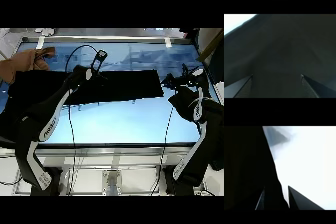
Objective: Fold the clothes and pants, and hang the long-sleeved shirts on hangers.
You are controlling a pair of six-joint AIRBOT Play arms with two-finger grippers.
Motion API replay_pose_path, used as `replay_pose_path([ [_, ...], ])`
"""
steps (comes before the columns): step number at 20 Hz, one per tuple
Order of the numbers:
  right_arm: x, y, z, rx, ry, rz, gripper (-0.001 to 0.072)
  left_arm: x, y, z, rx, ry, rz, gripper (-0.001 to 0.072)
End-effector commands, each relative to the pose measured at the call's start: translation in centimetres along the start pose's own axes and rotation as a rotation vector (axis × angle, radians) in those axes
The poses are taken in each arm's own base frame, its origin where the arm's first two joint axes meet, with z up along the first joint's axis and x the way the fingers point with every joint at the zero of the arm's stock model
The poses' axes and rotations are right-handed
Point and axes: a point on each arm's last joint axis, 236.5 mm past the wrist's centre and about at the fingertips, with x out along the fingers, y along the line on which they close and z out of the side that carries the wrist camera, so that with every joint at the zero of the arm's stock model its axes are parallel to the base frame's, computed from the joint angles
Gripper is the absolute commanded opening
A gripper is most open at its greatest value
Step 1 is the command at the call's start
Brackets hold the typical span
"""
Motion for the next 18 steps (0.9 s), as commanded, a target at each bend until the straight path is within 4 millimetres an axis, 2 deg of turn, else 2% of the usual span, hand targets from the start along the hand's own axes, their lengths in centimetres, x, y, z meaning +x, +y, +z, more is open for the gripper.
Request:
replay_pose_path([
  [1,0.4,-0.2,-1.2,-0.004,0.051,-0.007,0.0333,0.4,-0.8,-0.2,0.011,0.008,-0.01,0.0709],
  [3,0.4,0.0,-1.9,-0.019,0.077,-0.002,0.0354,0.4,-0.9,-0.2,0.012,0.008,-0.01,0.0709],
  [11,1.9,2.4,-3.7,-0.103,0.143,0.01,0.0338,0.4,-0.9,-0.2,0.011,0.008,-0.011,0.0709],
  [12,2.1,3.0,-3.9,-0.104,0.145,0.023,0.0282,0.4,-0.9,-0.2,0.011,0.009,-0.011,0.0709],
  [13,2.1,3.8,-3.9,-0.107,0.143,0.044,0.0115,0.4,-1.0,-0.2,0.011,0.009,-0.012,0.0705],
  [14,1.8,4.7,-3.7,-0.108,0.134,0.073,0.0013,0.5,-1.3,-0.2,-0.003,0.009,-0.024,0.0557],
  [15,1.3,5.8,-3.4,-0.123,0.121,0.106,0.0007,0.6,-1.9,-0.4,-0.028,0.013,-0.05,0.0264],
  [16,0.5,7.0,-3.3,-0.134,0.11,0.136,0.0007,0.9,-2.7,-0.7,-0.05,0.025,-0.079,0.0008],
  [18,-1.9,10.3,-2.4,-0.182,0.059,0.198,0.0006,1.7,-5.0,-1.9,-0.088,0.066,-0.143,0.0017],
])
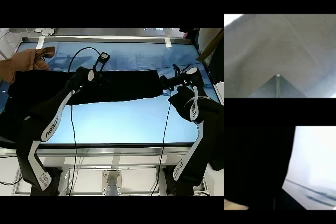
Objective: Fold the clothes and pants, and hang the long-sleeved shirts on hangers.
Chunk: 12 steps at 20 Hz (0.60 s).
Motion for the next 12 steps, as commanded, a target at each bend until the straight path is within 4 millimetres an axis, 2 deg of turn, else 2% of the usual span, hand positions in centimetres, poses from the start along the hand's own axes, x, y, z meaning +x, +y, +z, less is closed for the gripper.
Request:
replay_pose_path([
  [1,-3.1,6.0,1.6,-0.084,-0.085,0.114,0.0007,1.5,-3.5,-1.9,-0.073,0.065,-0.111,0.0017],
  [4,-6.1,12.1,2.5,-0.178,-0.17,0.142,0.0006,4.1,-8.7,-5.3,-0.175,0.173,-0.265,0.0017],
  [6,-6.8,16.6,2.1,-0.255,-0.198,0.157,0.0006,5.5,-11.2,-6.0,-0.257,0.186,-0.342,0.0017],
  [7,-6.7,18.7,1.6,-0.291,-0.202,0.168,0.0006,5.9,-11.6,-5.9,-0.281,0.181,-0.357,0.0017],
  [8,-6.2,20.9,0.9,-0.326,-0.198,0.18,0.0005,5.9,-11.5,-5.7,-0.277,0.173,-0.35,0.0017],
  [10,-4.4,24.6,-1.0,-0.387,-0.163,0.207,0.0004,4.3,-9.3,-4.1,-0.289,0.139,-0.334,0.0017],
  [12,-1.7,27.9,-3.7,-0.458,-0.105,0.233,0.0004,0.9,-5.0,-1.3,-0.314,0.061,-0.291,0.0017],
])
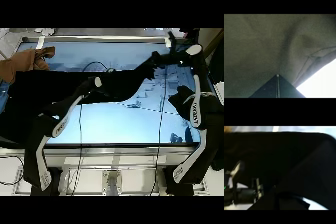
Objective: Fold the clothes and pants, and hang the long-sleeved shirts on hangers.
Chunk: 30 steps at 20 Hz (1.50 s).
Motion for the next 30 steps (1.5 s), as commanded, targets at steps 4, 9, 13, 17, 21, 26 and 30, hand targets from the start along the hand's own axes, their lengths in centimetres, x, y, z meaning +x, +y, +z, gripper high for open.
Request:
replay_pose_path([
  [4,9.2,12.0,-4.2,-0.244,0.062,0.087,0.0,-17.3,9.0,7.8,-0.061,-0.272,0.161,0.0017],
  [9,19.0,17.2,-10.7,-0.332,0.118,0.133,-0.0002,-31.7,15.5,9.1,-0.145,-0.474,0.303,0.0017],
  [13,25.4,17.8,-13.5,-0.273,0.07,0.152,-0.0002,-35.7,17.3,7.3,-0.186,-0.472,0.34,0.0017],
  [17,26.2,18.2,-9.1,-0.139,-0.134,0.172,0.018,-35.4,17.3,6.3,-0.19,-0.429,0.33,0.0017],
  [21,21.8,17.1,-3.2,-0.099,-0.256,0.169,0.0536,-35.3,17.3,6.3,-0.171,-0.425,0.333,0.0018],
  [26,12.2,5.5,0.3,-0.12,-0.131,-0.024,0.0468,-35.1,17.1,5.8,-0.173,-0.402,0.325,0.0017],
  [30,10.2,-4.0,-4.4,0.149,0.045,-0.123,0.0468,-35.1,17.1,5.8,-0.174,-0.402,0.324,0.0017],
])
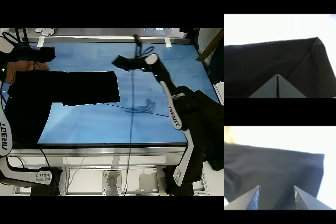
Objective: Fold the clothes and pants, and hang the long-sleeved shirts on hangers.
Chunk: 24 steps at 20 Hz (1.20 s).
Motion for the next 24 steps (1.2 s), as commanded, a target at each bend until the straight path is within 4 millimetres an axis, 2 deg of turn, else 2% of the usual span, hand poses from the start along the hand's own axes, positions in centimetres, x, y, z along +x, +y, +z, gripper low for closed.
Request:
replay_pose_path([
  [1,-1.4,-7.0,-4.8,0.199,0.177,-0.09,0.0468,0.0,0.0,-0.1,0.0,0.003,-0.001,0.0017],
  [3,0.7,-8.0,-7.0,0.282,0.222,-0.09,0.0468,0.0,0.0,-0.1,0.0,0.003,-0.001,0.0017],
  [5,2.6,-7.9,-8.5,0.316,0.241,-0.068,0.0468,0.0,0.0,-0.1,0.0,0.004,-0.001,0.0018],
  [9,4.8,-7.9,-10.9,0.337,0.282,-0.071,0.0459,0.0,-0.1,-0.1,0.0,0.007,-0.002,0.0018],
  [12,6.0,-6.6,-12.3,0.323,0.312,-0.06,0.0459,0.0,0.0,-0.1,0.0,0.007,-0.002,0.0018],
  [17,7.6,-4.2,-13.2,0.287,0.316,-0.046,0.0456,0.0,0.0,-0.1,0.001,0.007,-0.001,0.0018],
  [18,7.7,-3.9,-13.4,0.283,0.321,-0.043,0.0406,0.0,0.0,-0.1,0.001,0.007,-0.001,0.0018],
  [19,7.7,-3.5,-13.5,0.277,0.327,-0.036,0.0229,0.0,0.0,-0.2,0.001,0.007,-0.001,0.0018],
  [20,7.6,-3.0,-13.0,0.271,0.323,-0.027,0.0007,0.0,0.1,-0.2,0.002,0.009,0.002,0.0017],
  [22,6.5,-1.6,-11.8,0.237,0.335,0.002,0.0006,-0.3,0.3,-0.8,0.008,0.037,0.009,0.0018],
  [24,4.0,-0.5,-10.2,0.191,0.353,0.013,0.0006,-1.3,1.6,-2.0,0.049,0.09,0.071,0.0017],
])
